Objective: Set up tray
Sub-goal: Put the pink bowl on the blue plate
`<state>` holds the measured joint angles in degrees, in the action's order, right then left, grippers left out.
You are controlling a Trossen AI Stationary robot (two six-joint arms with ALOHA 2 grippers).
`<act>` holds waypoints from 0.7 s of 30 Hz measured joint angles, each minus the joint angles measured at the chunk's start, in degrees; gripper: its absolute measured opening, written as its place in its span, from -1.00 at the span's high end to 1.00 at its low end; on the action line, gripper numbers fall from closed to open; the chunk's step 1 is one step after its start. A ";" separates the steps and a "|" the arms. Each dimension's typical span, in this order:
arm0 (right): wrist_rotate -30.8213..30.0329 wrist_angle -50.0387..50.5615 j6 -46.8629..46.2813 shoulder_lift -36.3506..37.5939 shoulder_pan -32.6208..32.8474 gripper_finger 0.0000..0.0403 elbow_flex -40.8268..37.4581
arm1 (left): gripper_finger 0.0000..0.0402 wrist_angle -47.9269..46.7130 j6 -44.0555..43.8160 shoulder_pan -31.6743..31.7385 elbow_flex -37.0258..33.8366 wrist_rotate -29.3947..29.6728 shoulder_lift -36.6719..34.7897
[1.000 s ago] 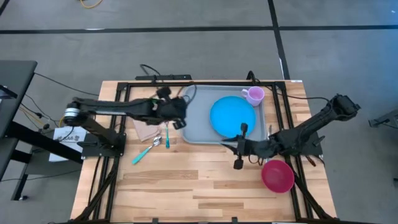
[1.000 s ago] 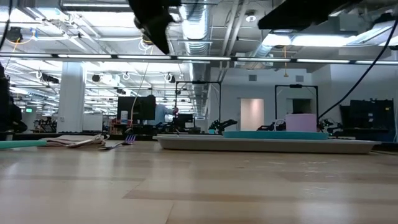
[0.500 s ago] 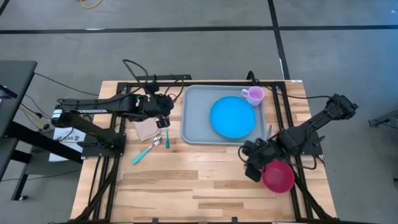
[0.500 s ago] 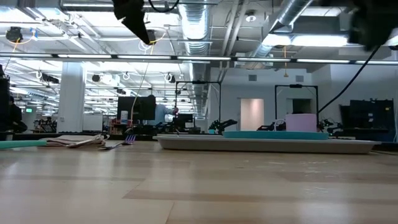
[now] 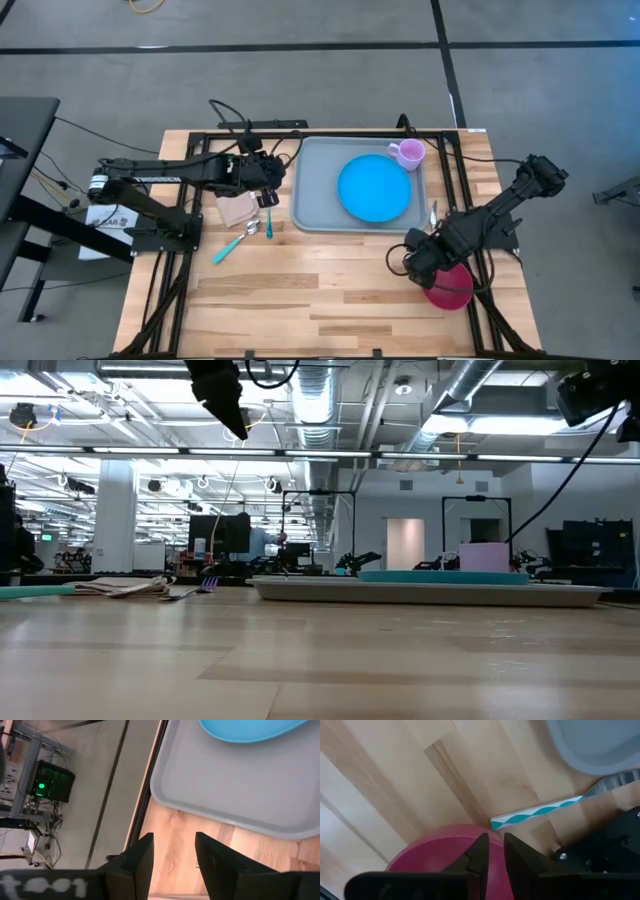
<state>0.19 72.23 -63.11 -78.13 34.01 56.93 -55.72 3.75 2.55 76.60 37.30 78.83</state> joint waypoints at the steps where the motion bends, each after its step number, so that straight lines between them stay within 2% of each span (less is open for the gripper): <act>1: 0.00 0.01 0.00 0.00 0.02 0.74 0.00 | 0.32 0.02 0.21 0.00 0.00 0.02 0.12; 7: 0.00 1.24 0.58 0.13 2.02 0.74 0.00 | 0.31 -0.18 0.44 0.00 0.00 -0.02 0.30; 14: 0.33 2.92 1.72 0.13 7.96 0.74 -0.02 | 0.31 -0.20 0.41 0.00 0.00 -0.02 0.33; 21: -0.04 2.91 7.89 0.11 14.49 0.74 -0.02 | 0.31 -0.24 0.37 0.00 0.00 -0.04 0.33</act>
<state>0.14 75.13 -55.22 -78.02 48.50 56.90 -55.96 4.12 2.55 76.60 37.26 79.15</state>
